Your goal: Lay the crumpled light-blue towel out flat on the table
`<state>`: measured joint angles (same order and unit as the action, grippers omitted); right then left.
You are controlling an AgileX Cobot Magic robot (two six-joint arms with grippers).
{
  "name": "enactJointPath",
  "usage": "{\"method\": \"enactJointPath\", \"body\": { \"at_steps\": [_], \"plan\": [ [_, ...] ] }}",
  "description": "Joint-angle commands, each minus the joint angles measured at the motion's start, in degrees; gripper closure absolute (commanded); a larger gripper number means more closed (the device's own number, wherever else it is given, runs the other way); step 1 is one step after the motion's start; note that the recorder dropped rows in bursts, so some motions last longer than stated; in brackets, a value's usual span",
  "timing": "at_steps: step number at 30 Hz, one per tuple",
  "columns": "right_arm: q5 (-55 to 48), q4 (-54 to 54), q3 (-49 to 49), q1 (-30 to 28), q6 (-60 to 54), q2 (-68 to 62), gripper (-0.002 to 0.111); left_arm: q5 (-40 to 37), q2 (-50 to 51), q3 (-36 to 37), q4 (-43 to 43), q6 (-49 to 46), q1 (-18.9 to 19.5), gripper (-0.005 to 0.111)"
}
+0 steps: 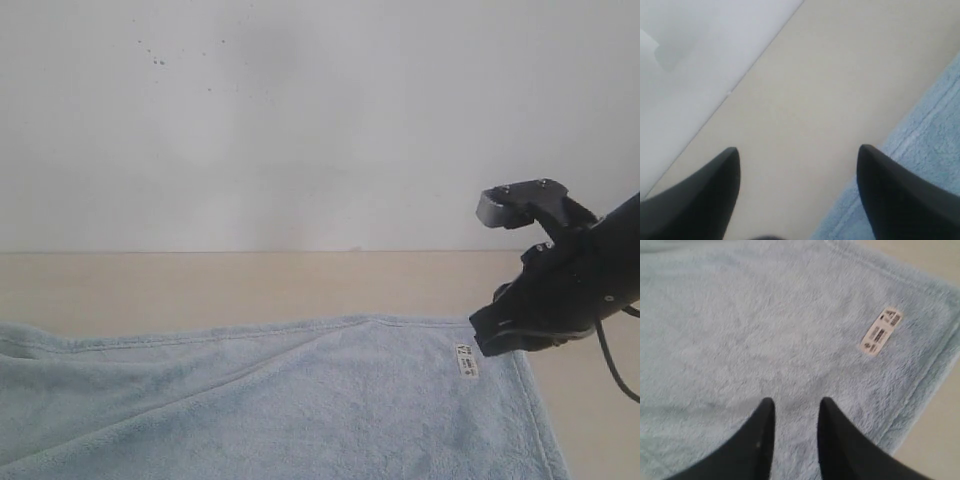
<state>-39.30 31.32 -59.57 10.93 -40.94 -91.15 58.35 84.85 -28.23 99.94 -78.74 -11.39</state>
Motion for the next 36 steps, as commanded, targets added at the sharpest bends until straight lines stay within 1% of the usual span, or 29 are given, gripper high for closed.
{"method": "enactJointPath", "body": {
  "at_steps": [1, 4, 6, 8, 12, 16, 23, 26, 32, 36],
  "plan": [
    [-7.3, -5.1, 0.2, 0.1, 2.0, 0.7, 0.108, -5.6, -4.8, -1.4, 0.0, -3.7, 0.2, 0.043],
    [-11.9, -5.9, 0.2, 0.1, 2.2, 0.7, 0.108, -14.6, -7.6, -1.4, 0.0, -7.6, 0.2, 0.043],
    [-15.2, -5.9, 0.2, 0.1, 2.0, 0.7, 0.108, -18.4, -8.7, -1.4, 0.0, -9.0, 0.2, 0.043],
    [-19.5, -5.9, 0.7, 0.1, 1.3, 0.7, 0.108, -20.0, -9.5, -1.4, 0.0, -9.0, 0.2, 0.043],
    [-22.0, -6.0, 5.2, 0.1, 1.3, 0.7, 0.108, -20.9, -11.0, -1.4, 0.0, -7.6, 0.2, 0.043],
    [-19.0, -6.4, 11.1, 0.1, 0.9, 0.7, 0.108, -21.3, -12.3, -1.4, 0.0, -7.6, 0.2, 0.043],
    [-14.4, -7.0, 16.7, 0.1, 0.9, 0.7, 0.108, -23.7, -14.4, -1.2, 0.0, -7.9, 0.2, 0.043],
    [-9.9, -9.0, 17.6, 0.1, 2.2, 0.7, 0.108, -24.8, -14.5, -1.2, 0.0, -7.9, 0.2, 0.043],
    [-4.1, -9.2, 17.6, 0.1, 3.8, 0.7, 0.108, -27.2, -14.5, -1.2, 0.0, -7.9, 0.2, 0.043],
    [-2.5, -9.2, 17.6, 0.1, 4.6, 0.7, 0.108, -27.3, -14.5, -1.2, 0.0, -7.9, 0.2, 0.043]
  ]
}}
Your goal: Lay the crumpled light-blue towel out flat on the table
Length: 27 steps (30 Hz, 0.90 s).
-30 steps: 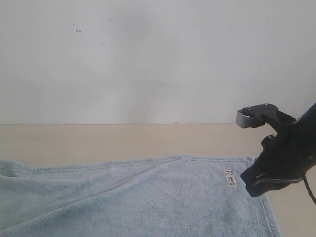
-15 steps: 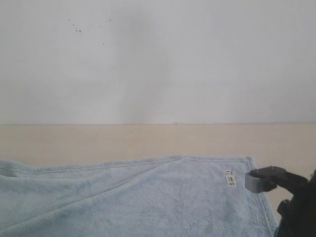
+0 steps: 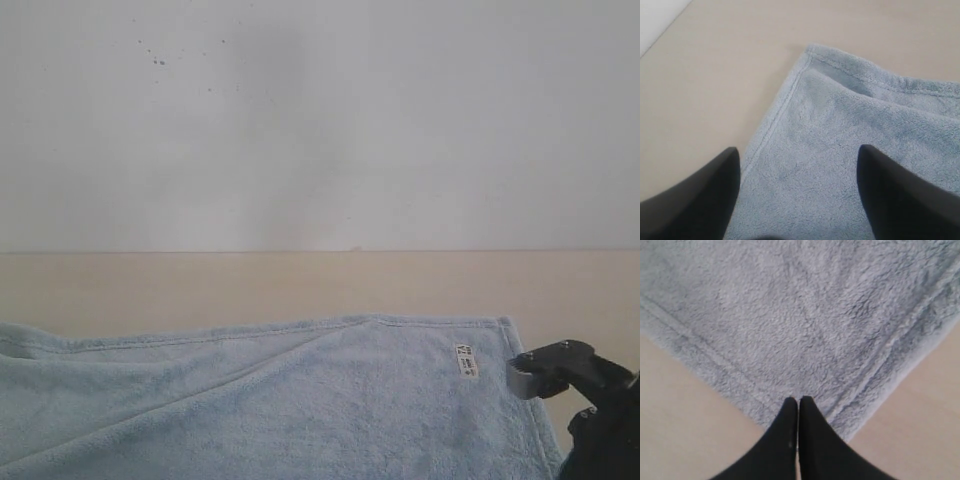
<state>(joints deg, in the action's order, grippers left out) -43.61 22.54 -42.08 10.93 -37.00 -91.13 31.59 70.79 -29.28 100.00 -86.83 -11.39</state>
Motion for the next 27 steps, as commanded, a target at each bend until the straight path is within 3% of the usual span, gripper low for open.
{"method": "enactJointPath", "body": {
  "at_steps": [1, 27],
  "plan": [
    [1.9, -0.4, 0.1, 0.1, 0.7, 0.6, 0.108, -0.6, -0.4, -0.1, -0.1, 0.2, 0.2, 0.043],
    [7.2, 0.0, 5.3, 0.1, 1.0, -1.5, 0.108, -1.6, -0.4, -0.1, -0.1, 0.5, 0.2, 0.043]
  ]
}}
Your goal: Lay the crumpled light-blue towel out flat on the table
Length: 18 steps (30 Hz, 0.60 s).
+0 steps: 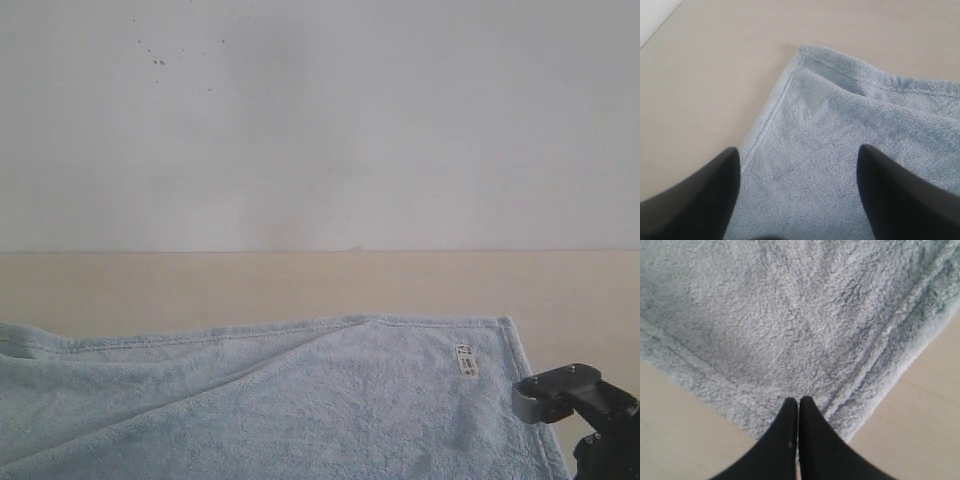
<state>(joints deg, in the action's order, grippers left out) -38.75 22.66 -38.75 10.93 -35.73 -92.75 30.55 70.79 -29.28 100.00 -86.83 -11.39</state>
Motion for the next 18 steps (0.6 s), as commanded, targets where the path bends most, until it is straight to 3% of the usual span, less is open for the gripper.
{"method": "enactJointPath", "body": {
  "at_steps": [1, 13, 18],
  "plan": [
    [2.6, -0.2, 2.1, 0.1, -0.3, 0.1, 0.108, -0.6, -0.4, -0.1, -0.1, 0.5, 0.2, 0.043],
    [1.5, -0.5, 2.1, 0.1, 0.1, -5.1, 0.108, -0.6, -0.4, -0.1, -0.1, 0.5, 0.2, 0.043],
    [0.5, -7.2, 2.1, 0.1, 6.5, -5.1, 0.108, -0.6, -0.4, -0.1, -0.1, 0.5, 0.2, 0.043]
  ]
}}
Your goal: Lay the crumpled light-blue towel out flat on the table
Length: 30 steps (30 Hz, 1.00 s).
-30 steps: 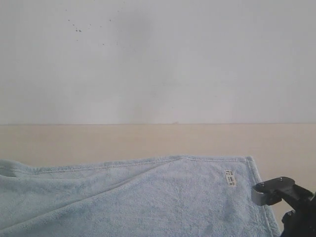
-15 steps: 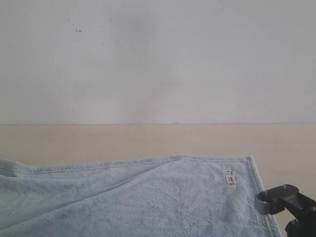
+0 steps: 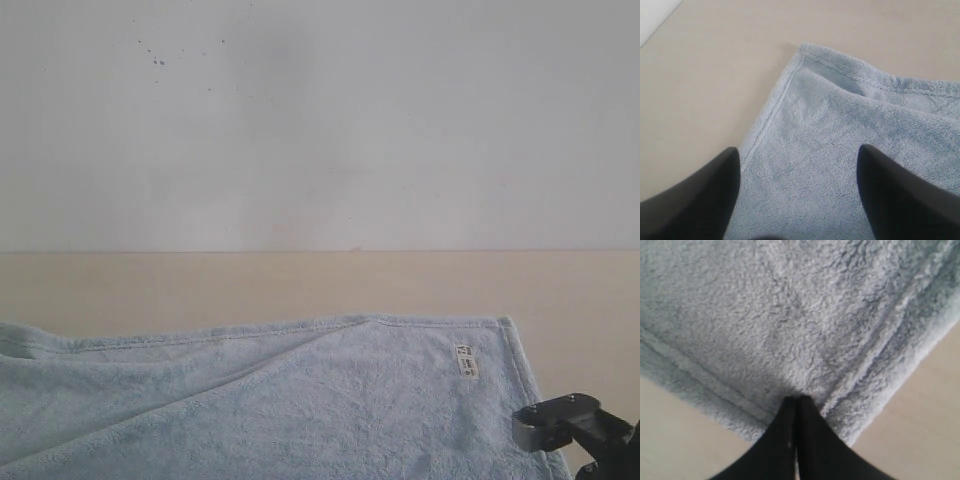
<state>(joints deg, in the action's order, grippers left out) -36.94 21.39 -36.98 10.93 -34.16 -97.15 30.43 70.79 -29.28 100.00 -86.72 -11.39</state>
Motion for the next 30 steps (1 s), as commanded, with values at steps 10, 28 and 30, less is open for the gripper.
{"method": "enactJointPath", "body": {
  "at_steps": [10, 28, 30],
  "plan": [
    [-9.5, -28.5, 0.7, -0.1, 27.0, -0.4, 0.108, -0.5, -0.4, -0.1, -0.1, 0.4, 0.2, 0.043],
    [2.1, -18.8, 4.0, -2.9, 19.1, 19.6, 0.108, -9.4, 2.7, -1.6, -6.1, 1.5, 0.2, 0.043],
    [2.1, -17.4, 3.2, -2.9, 17.8, 19.6, 0.108, -9.4, 5.7, -3.8, -6.1, 1.5, 0.2, 0.043]
  ]
}}
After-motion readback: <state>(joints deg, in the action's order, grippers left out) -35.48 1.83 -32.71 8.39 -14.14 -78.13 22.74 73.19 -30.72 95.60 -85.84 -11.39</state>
